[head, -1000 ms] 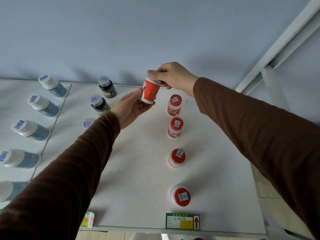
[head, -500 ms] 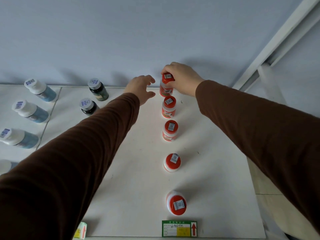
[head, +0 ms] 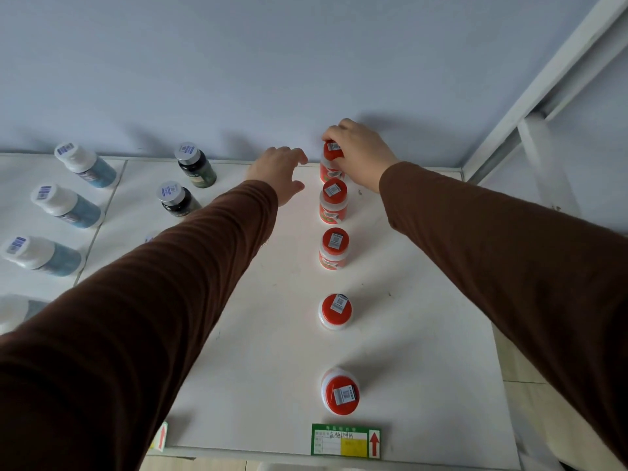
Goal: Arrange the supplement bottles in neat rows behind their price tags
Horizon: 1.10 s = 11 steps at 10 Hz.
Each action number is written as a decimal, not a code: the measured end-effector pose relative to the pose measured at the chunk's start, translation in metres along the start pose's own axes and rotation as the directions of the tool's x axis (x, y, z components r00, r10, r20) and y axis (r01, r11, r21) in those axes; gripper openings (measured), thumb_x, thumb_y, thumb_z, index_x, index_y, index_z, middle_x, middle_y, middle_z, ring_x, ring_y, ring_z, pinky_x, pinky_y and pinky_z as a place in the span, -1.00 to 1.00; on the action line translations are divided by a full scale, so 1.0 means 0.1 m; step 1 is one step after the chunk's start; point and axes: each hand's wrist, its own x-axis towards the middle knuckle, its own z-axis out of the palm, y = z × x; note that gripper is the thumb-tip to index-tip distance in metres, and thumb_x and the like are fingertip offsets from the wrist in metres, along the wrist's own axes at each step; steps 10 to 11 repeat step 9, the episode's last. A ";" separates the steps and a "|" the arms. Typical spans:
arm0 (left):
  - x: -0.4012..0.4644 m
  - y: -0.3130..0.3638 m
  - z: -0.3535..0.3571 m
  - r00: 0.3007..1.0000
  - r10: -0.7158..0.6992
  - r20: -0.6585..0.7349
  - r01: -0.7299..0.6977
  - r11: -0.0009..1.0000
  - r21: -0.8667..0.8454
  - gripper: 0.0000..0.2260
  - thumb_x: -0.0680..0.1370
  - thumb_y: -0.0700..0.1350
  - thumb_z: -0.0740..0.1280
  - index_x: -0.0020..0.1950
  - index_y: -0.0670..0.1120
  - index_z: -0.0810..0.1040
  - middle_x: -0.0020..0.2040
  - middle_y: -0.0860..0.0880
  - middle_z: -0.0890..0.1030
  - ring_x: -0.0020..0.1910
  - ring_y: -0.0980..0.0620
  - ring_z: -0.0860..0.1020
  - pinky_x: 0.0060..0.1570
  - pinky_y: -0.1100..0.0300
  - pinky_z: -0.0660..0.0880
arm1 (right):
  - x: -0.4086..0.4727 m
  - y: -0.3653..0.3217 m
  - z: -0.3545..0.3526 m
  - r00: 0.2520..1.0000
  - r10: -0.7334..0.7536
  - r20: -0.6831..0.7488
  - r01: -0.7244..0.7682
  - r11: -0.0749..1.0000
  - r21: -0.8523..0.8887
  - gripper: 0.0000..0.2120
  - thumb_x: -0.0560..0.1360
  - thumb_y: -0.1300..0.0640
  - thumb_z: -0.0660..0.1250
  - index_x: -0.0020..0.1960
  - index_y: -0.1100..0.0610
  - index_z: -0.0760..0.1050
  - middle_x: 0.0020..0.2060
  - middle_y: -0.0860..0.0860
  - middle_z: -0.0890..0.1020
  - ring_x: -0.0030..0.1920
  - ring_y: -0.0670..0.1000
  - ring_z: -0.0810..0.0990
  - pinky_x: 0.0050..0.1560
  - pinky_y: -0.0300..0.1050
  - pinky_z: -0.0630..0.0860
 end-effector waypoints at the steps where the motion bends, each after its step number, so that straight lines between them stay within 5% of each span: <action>1: -0.06 0.01 -0.02 1.000 -0.005 0.003 0.005 1.000 0.010 -0.61 0.52 -0.05 0.39 0.33 -0.02 0.45 0.24 -0.06 0.55 0.22 -0.10 0.46 0.19 0.00 0.44 | -0.03 -0.01 0.00 1.000 -0.009 -0.019 0.009 1.000 0.012 -0.57 0.55 0.21 0.35 0.40 0.09 0.40 0.31 0.11 0.47 0.26 0.15 0.49 0.23 -0.03 0.45; 5: -0.79 -0.04 -0.44 0.998 0.056 -0.034 -0.056 0.998 0.003 -0.61 0.49 -0.07 0.41 0.30 -0.04 0.48 0.23 -0.09 0.51 0.26 -0.12 0.42 0.21 0.04 0.37 | -0.79 -0.52 -0.32 0.983 -0.079 -0.165 0.068 0.995 -0.072 -0.70 0.56 0.07 0.31 0.29 0.04 0.52 0.25 0.04 0.52 0.29 0.09 0.41 0.20 0.01 0.45; 9: -3.51 -0.16 -1.40 0.945 0.297 -0.135 -0.300 0.954 -0.005 -0.56 0.45 0.00 0.46 0.30 0.01 0.49 0.24 -0.04 0.54 0.21 -0.07 0.49 0.18 0.06 0.40 | -3.08 -2.15 -0.74 0.980 -0.109 -0.167 0.117 0.993 0.035 -0.63 0.50 -0.02 0.39 0.29 -0.03 0.51 0.17 0.00 0.56 0.18 0.03 0.46 0.05 -0.19 0.28; 11: -3.51 -0.16 -1.40 0.945 0.297 -0.135 -0.300 0.954 -0.005 -0.56 0.45 0.00 0.46 0.30 0.01 0.49 0.24 -0.04 0.54 0.21 -0.07 0.49 0.18 0.06 0.40 | -3.08 -2.15 -0.74 0.980 -0.109 -0.167 0.117 0.993 0.035 -0.63 0.50 -0.02 0.39 0.29 -0.03 0.51 0.17 0.00 0.56 0.18 0.03 0.46 0.05 -0.19 0.28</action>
